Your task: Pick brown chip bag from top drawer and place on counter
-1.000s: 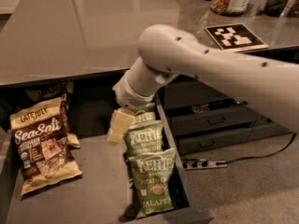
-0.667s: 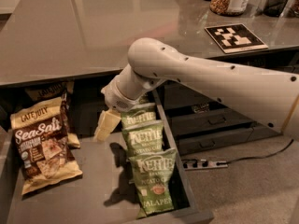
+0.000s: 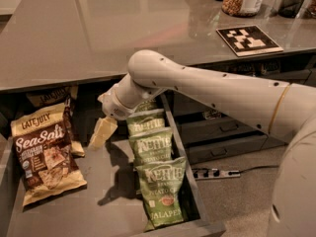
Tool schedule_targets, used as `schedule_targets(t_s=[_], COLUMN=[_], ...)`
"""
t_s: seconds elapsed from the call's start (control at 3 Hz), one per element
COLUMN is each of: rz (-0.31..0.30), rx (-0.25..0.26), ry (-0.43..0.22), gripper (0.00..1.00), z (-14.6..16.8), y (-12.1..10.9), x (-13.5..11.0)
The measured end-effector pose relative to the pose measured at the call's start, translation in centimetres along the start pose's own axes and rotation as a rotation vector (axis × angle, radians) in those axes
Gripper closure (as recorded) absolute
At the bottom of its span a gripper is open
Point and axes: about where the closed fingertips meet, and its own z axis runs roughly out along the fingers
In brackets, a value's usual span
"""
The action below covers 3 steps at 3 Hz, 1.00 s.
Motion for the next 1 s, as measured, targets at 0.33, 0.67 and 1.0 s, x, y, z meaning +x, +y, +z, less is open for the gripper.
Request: schedule_targets(t_s=[0.33, 0.67, 1.0], rz=[0.002, 0.002, 0.019], rx=[-0.014, -0.015, -0.031], ry=[-0.037, -0.038, -0.102], gripper=[0.0, 0.0, 0.0], z=[1.9, 2.0, 6.2], y=[-0.8, -0.8, -1.3], x=[-0.4, -0.5, -1.4])
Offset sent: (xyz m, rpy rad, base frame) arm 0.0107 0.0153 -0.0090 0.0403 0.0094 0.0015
